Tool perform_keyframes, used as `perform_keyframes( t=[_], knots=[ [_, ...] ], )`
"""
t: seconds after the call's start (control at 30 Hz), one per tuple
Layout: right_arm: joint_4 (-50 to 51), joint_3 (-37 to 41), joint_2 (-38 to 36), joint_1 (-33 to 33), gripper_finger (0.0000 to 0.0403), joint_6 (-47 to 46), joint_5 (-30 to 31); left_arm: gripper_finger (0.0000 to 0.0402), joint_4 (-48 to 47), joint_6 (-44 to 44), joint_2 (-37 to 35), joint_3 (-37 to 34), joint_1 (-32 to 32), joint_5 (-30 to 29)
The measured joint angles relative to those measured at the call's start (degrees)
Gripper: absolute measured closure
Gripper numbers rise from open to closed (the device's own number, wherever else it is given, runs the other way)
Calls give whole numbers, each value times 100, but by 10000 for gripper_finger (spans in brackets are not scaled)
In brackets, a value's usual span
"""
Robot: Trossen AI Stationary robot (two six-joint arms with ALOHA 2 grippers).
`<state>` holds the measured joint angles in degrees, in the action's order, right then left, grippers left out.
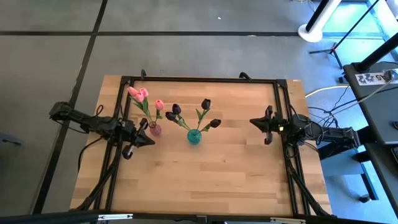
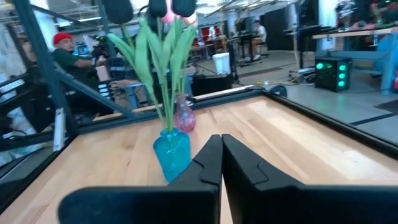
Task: Sort flowers into vase by color
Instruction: Return to Home Position
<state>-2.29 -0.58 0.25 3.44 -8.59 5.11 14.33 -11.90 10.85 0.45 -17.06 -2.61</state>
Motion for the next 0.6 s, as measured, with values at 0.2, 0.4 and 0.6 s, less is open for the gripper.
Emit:
perform_keyframes(
  t=[0.2, 0.4, 0.6],
  knots=[
    [-21, 5, 2, 0, 389, 1, 74, 401, -272, 0, 0, 0, 2, -228],
    [-34, 9, 2, -2, 389, -1, 76, 401, -326, 2, 0, 0, 0, -239],
    [-38, 11, 2, -2, 388, -5, 75, 401, -326, 2, 0, 0, 0, -240]
  ],
)
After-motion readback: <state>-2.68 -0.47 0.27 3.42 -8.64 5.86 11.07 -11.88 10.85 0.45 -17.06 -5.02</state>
